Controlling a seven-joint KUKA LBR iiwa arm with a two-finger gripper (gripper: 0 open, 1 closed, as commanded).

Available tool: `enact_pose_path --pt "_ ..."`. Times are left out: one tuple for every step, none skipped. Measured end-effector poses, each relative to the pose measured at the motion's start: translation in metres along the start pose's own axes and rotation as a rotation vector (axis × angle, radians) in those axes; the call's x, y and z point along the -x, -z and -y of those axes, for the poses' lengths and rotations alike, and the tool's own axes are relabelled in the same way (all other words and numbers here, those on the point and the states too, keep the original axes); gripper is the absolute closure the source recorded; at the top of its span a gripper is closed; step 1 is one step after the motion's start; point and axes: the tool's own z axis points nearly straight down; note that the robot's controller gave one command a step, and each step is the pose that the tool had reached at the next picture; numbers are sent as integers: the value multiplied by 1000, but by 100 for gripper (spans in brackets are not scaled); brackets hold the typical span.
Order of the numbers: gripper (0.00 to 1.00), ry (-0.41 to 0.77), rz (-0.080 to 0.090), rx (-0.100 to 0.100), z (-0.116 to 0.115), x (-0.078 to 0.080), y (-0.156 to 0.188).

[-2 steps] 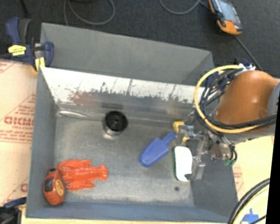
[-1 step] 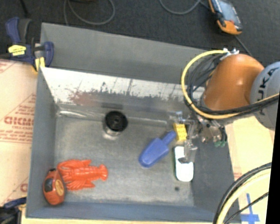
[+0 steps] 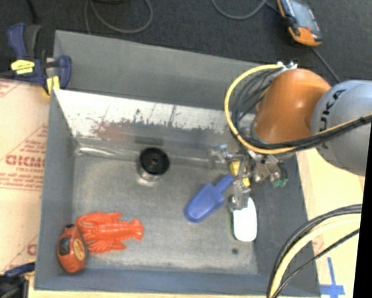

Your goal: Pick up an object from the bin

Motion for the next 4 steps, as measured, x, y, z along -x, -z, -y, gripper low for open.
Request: enact_pose_path --pt "0 201 2 -2 2 2 -32" --pt "100 323 -1 1 -14 2 -52" --pt "100 323 -1 1 -14 2 -52" --pt "100 323 -3 3 -15 1 -48"
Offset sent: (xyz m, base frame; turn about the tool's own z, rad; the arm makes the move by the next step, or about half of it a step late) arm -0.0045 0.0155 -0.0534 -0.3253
